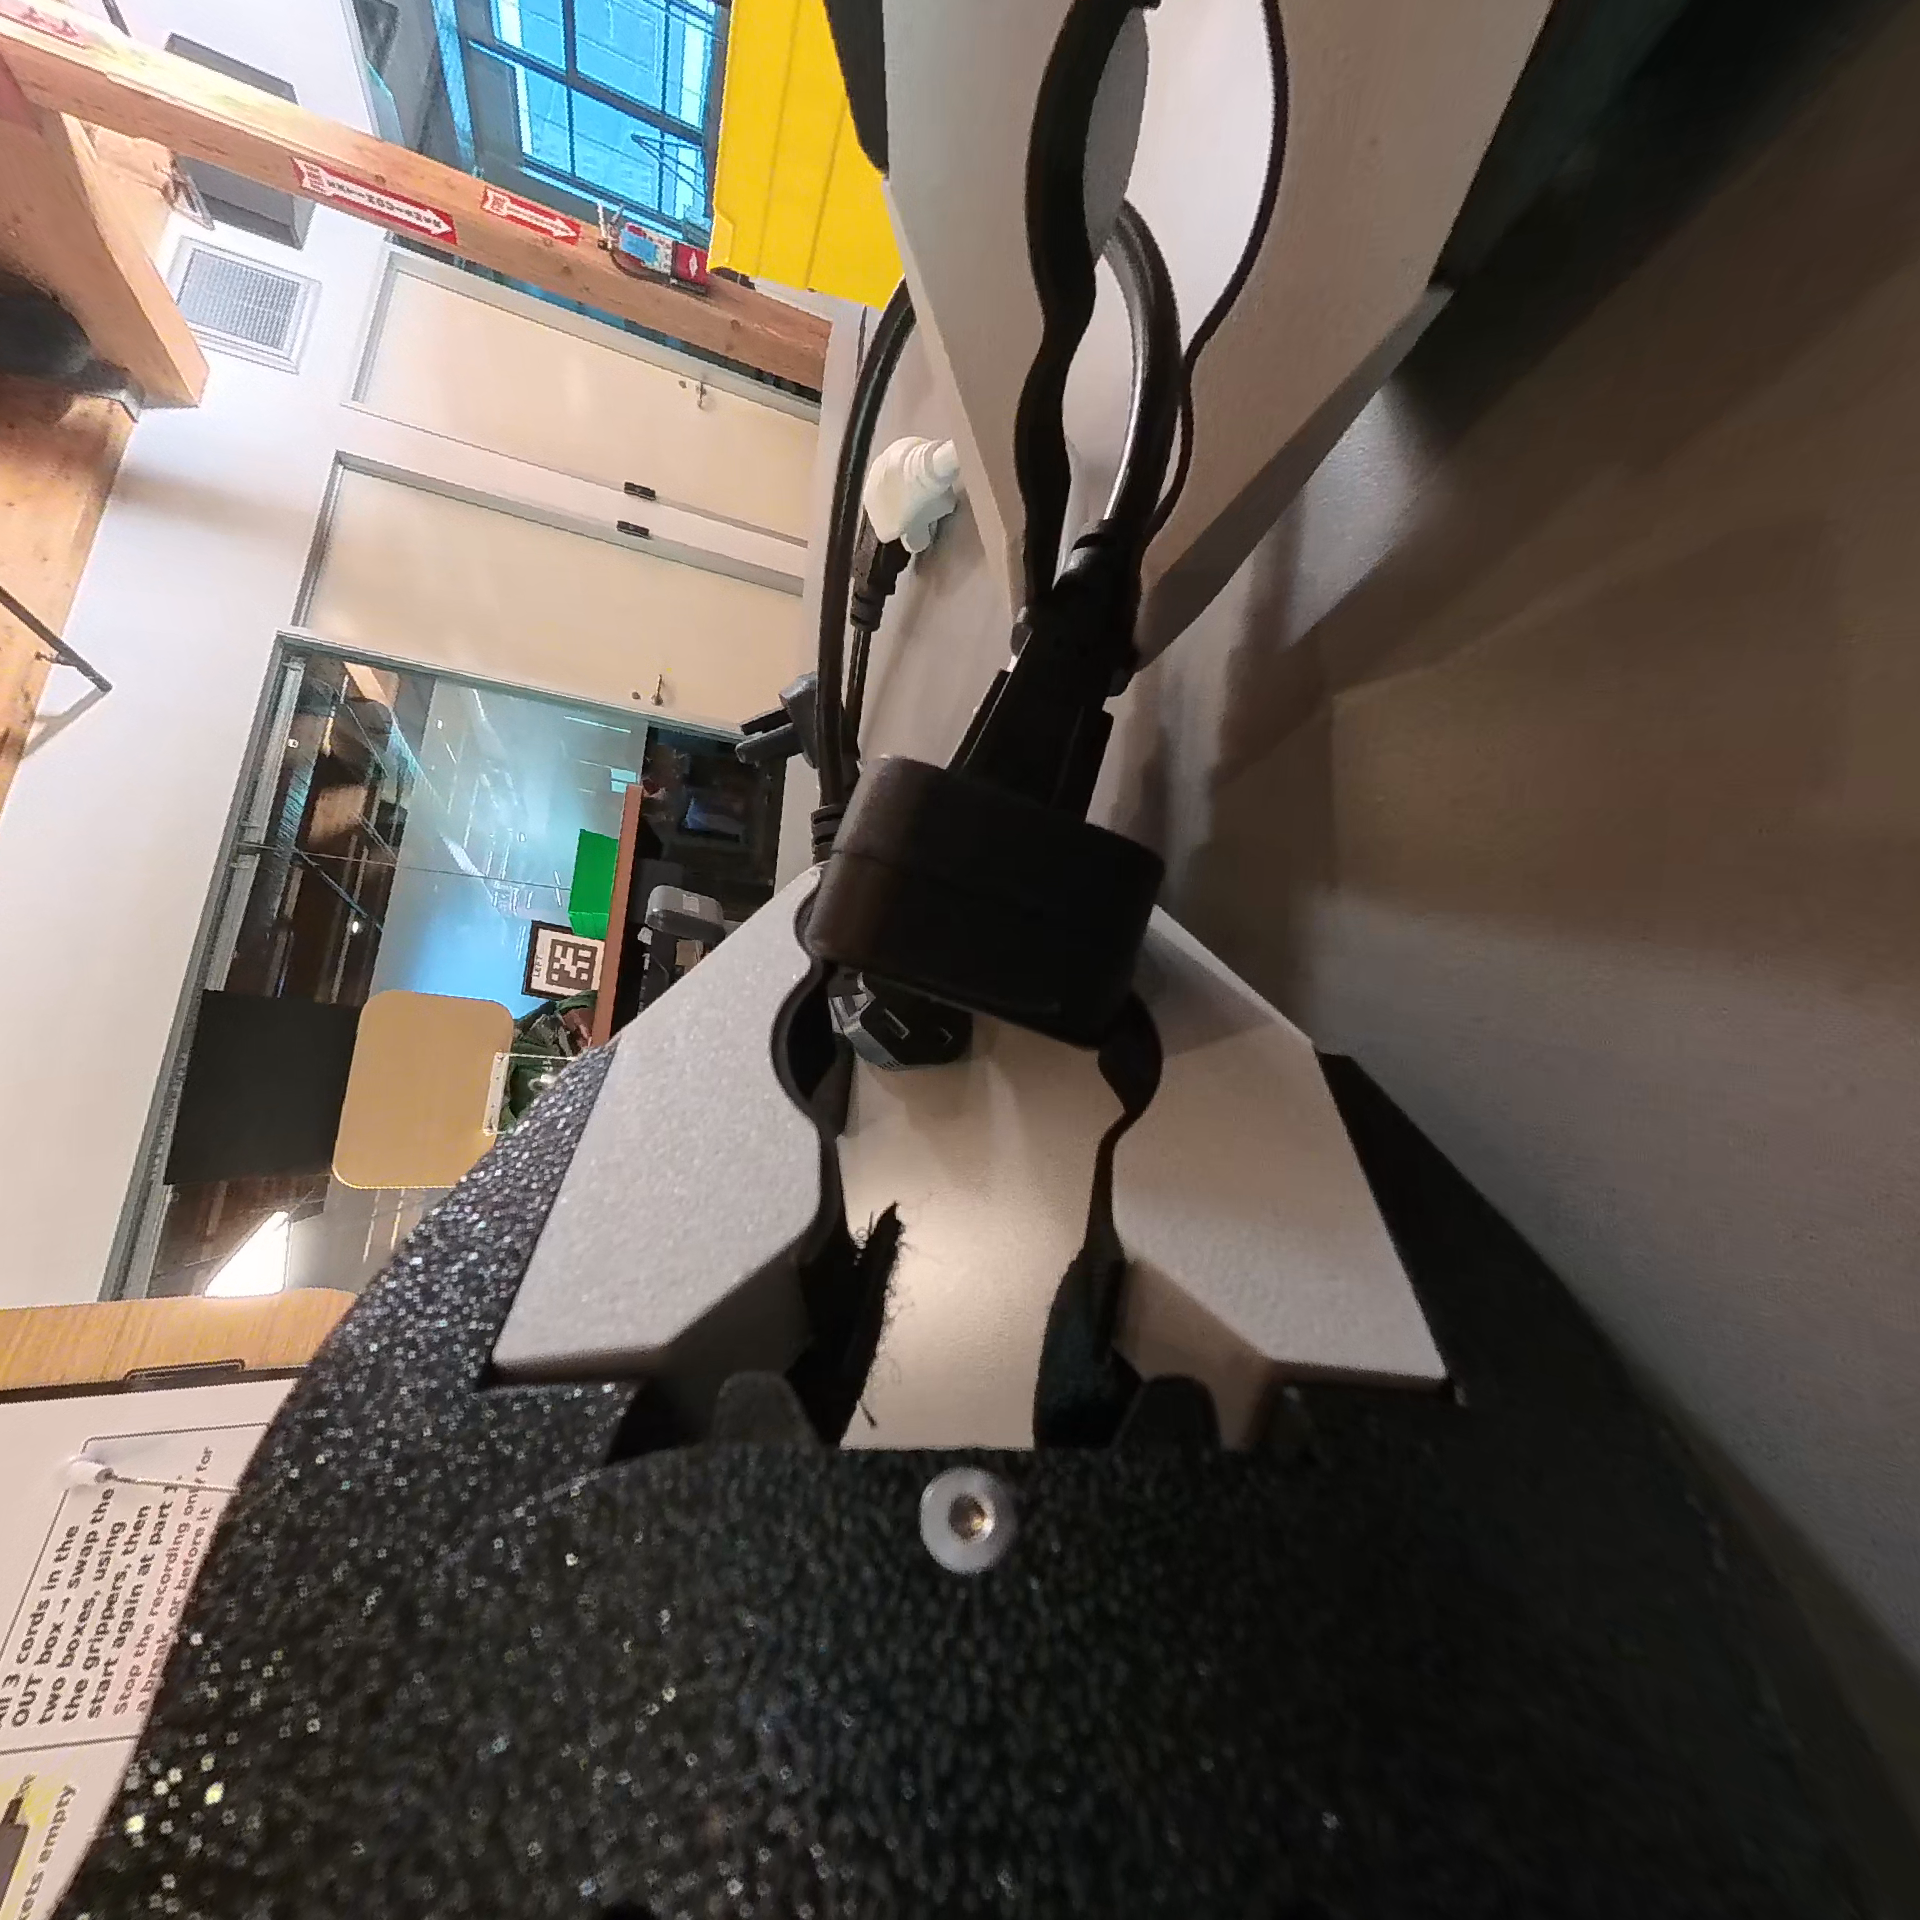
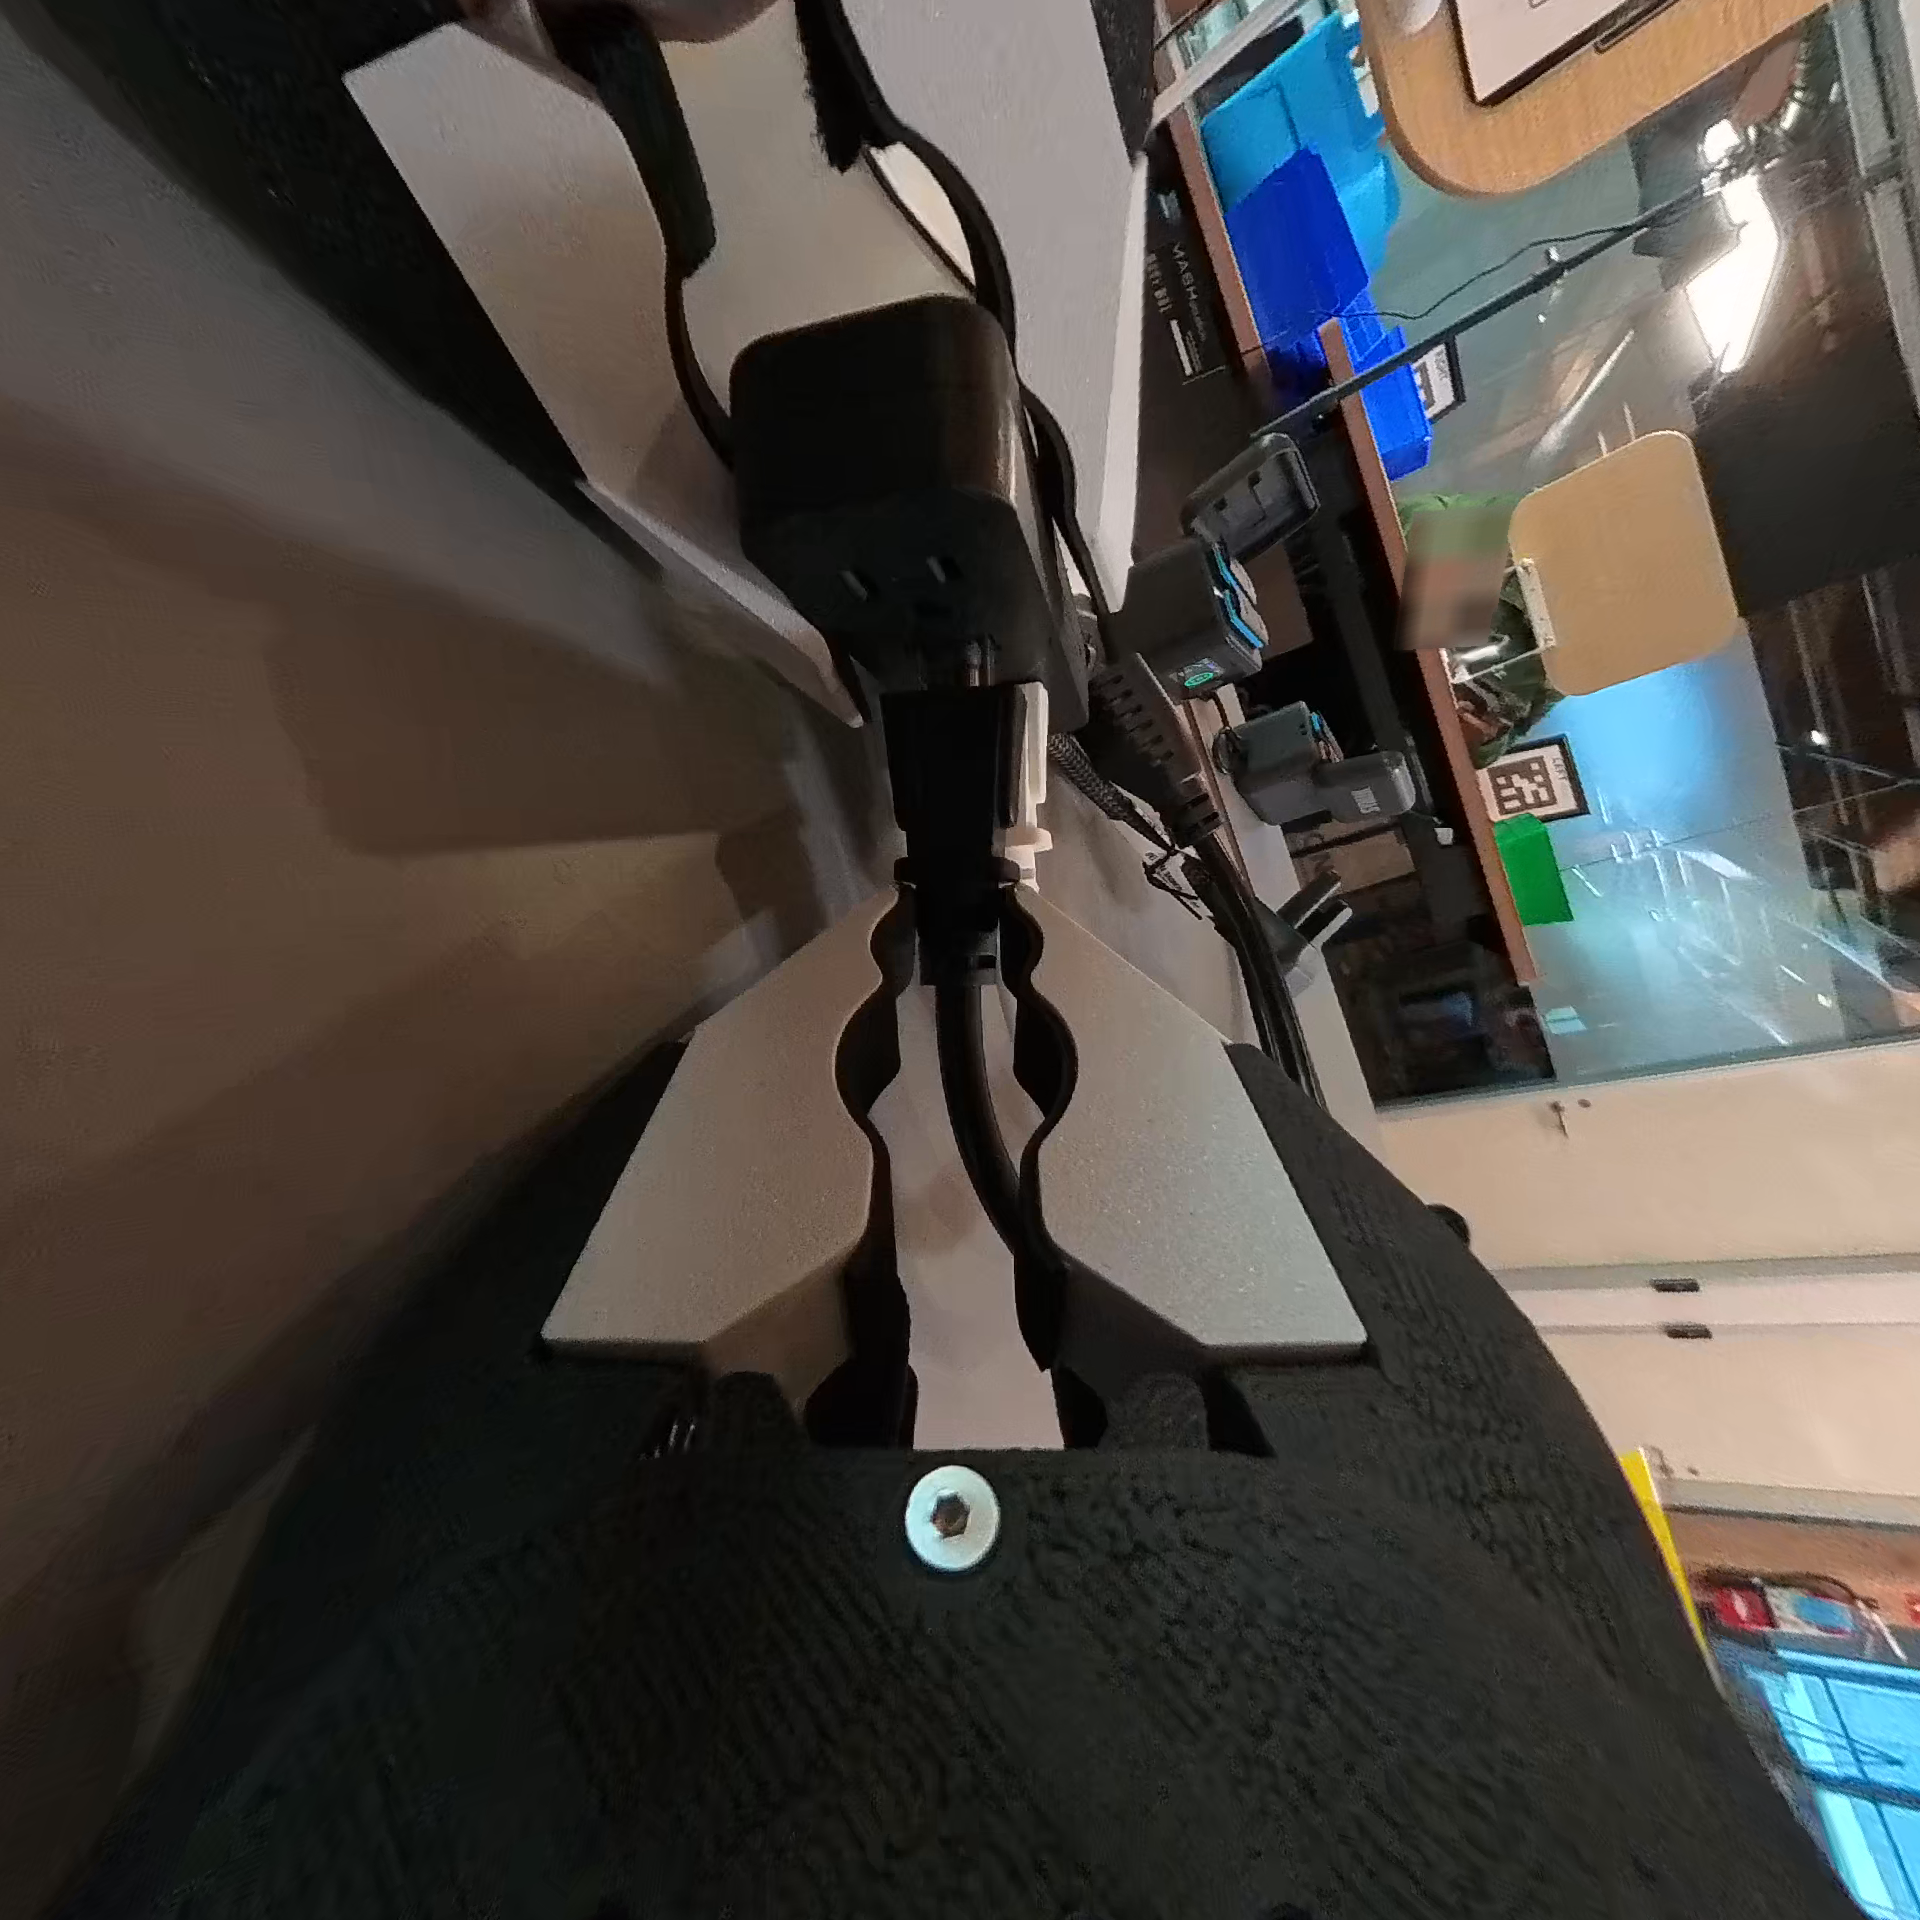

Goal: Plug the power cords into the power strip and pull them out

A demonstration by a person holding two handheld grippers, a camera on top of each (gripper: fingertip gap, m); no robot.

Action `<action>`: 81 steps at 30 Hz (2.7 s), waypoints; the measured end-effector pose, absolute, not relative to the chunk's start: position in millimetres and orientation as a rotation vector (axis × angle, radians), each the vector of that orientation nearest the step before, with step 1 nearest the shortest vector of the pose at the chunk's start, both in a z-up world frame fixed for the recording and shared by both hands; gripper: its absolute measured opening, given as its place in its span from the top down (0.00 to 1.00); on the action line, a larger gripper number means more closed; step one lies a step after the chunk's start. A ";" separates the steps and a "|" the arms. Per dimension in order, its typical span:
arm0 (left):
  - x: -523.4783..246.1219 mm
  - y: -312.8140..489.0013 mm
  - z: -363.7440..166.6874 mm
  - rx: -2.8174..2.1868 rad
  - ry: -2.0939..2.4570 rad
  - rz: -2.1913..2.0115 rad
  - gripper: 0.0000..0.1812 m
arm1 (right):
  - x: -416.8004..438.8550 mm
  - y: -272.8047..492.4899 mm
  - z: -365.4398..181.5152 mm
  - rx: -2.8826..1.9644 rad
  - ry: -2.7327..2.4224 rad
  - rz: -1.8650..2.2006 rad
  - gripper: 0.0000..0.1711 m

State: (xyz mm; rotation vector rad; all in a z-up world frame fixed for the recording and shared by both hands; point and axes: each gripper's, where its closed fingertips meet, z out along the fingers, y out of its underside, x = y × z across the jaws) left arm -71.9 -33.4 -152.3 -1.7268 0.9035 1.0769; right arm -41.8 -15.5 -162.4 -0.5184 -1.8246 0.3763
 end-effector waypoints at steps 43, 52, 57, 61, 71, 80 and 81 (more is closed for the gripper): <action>-91.4 -34.2 -76.5 -1.436 -0.270 -0.320 0.74 | -78.2 -31.0 -73.6 -0.517 -1.322 0.529 0.32; -89.9 -34.9 -83.8 -1.405 -0.371 -0.507 0.74 | -84.2 -45.7 -78.8 -0.400 -1.351 0.452 0.43; -89.4 -36.0 -87.3 -1.407 -0.401 -0.633 0.74 | -87.1 -38.4 -81.5 -0.483 -1.372 0.531 0.30; -89.5 -36.2 -89.7 -1.408 -0.421 -0.715 0.74 | -88.1 -39.5 -84.0 -0.485 -1.387 0.529 0.29; -83.6 -35.2 -93.0 -1.421 -0.422 -0.850 0.74 | -82.0 -56.4 -87.8 -0.362 -1.419 0.497 0.48; -69.6 -34.8 -95.6 -1.467 -0.371 -0.943 0.75 | -80.9 -48.8 -84.8 -0.405 -1.401 0.510 0.54; -68.8 -34.6 -95.6 -1.470 -0.367 -0.943 0.75 | -80.3 -48.5 -84.5 -0.406 -1.402 0.520 0.54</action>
